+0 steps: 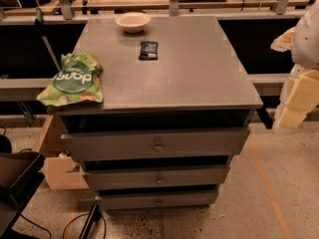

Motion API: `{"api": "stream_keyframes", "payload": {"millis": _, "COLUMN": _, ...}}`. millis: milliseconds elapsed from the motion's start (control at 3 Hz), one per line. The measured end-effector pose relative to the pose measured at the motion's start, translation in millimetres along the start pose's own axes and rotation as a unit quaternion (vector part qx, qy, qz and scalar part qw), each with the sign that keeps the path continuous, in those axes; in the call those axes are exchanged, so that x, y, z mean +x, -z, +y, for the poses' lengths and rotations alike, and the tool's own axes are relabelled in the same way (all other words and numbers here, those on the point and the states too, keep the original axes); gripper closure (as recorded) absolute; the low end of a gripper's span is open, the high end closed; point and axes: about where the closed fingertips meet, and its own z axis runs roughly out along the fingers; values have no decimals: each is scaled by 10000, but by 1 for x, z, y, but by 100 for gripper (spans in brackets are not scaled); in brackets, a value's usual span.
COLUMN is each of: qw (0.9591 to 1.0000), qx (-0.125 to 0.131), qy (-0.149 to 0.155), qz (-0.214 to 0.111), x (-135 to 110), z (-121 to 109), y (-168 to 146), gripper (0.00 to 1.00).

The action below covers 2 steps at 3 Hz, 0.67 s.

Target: Open middle drawer

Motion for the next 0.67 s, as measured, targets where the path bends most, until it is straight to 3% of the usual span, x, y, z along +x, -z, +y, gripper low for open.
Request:
{"api": "stream_keyframes", "payload": {"millis": 333, "qw": 10000, "qx": 1, "qy": 0, "qz": 0, "x": 0, "z": 0, "y": 0, "gripper": 0}}
{"api": "stream_keyframes", "payload": {"millis": 667, "qw": 9997, "qx": 242, "qy": -28, "qz": 103, "x": 2, "z": 0, "y": -5, "gripper": 0}}
